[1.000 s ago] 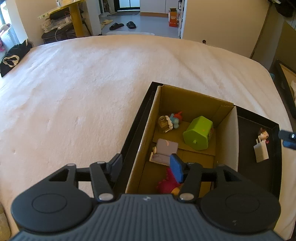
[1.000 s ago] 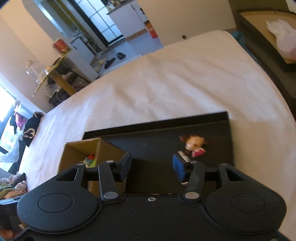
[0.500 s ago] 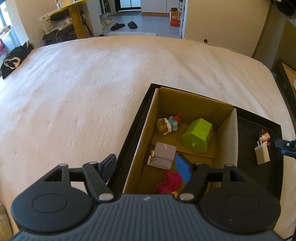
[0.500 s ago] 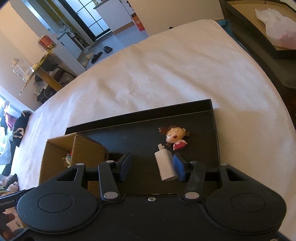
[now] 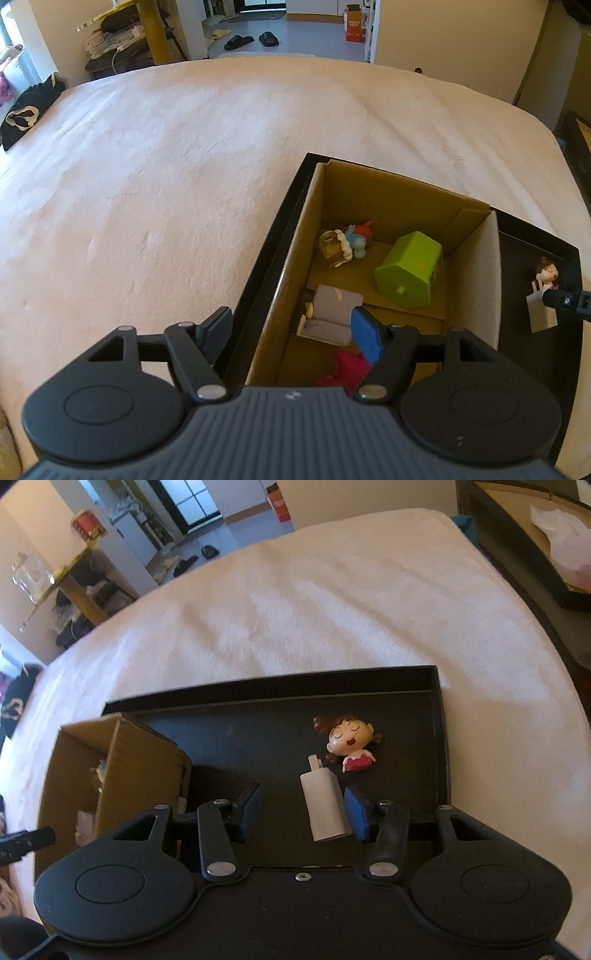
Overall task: Organize rigid objects
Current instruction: 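Lower the right gripper onto the white cylindrical charger and close it, then carry the white charger into the box and open the right gripper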
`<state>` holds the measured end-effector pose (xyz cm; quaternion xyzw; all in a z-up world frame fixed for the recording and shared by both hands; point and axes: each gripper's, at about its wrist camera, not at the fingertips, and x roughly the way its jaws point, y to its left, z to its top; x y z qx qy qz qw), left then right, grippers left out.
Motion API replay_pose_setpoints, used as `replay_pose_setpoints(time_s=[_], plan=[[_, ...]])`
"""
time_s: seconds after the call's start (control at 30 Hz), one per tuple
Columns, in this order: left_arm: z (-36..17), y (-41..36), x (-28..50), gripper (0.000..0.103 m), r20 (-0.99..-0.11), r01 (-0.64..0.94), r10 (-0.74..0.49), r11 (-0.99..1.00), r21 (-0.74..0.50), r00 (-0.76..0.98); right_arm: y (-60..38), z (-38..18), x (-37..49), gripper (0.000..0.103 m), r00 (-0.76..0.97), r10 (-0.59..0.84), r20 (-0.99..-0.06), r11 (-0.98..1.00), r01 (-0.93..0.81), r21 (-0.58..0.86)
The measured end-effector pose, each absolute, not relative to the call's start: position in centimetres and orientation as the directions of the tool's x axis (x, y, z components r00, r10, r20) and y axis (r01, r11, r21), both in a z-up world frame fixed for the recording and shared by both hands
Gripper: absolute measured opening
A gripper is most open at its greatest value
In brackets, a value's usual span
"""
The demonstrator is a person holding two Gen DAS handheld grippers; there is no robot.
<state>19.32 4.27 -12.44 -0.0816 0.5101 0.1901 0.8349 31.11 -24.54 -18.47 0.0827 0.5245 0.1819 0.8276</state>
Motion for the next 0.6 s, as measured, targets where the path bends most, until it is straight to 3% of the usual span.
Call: replay_pose_setpoints(time_s=[0.3,0.37,0.43,0.6], plan=[[-13.6,5.1,19.6,0.07,-0.893,-0.41,0.224,0.911,0.05,0.39,-22.6,-19.7,31.0,0.048,0.369,0.326,-0.87,0.935,-0.261,0.239],[-13.7,5.3,19.5,0.07,-0.894,-0.414,0.222,0.909,0.046,0.389,-22.1,-20.0,30.8,0.043,0.369,0.293,-0.882,0.941,-0.276,0.197],[-13.8,5.4,19.4,0.07,-0.895,-0.417,0.218,0.908,0.04,0.389,-21.9,-20.4,30.6,0.021,0.365,0.27,-0.891,0.944,-0.282,0.171],[-13.6,5.7,19.0,0.07,-0.895,-0.419,0.218,0.907,0.039,0.389,-21.8,-19.4,29.9,0.021,0.381,0.285,-0.88,0.938,-0.301,0.173]])
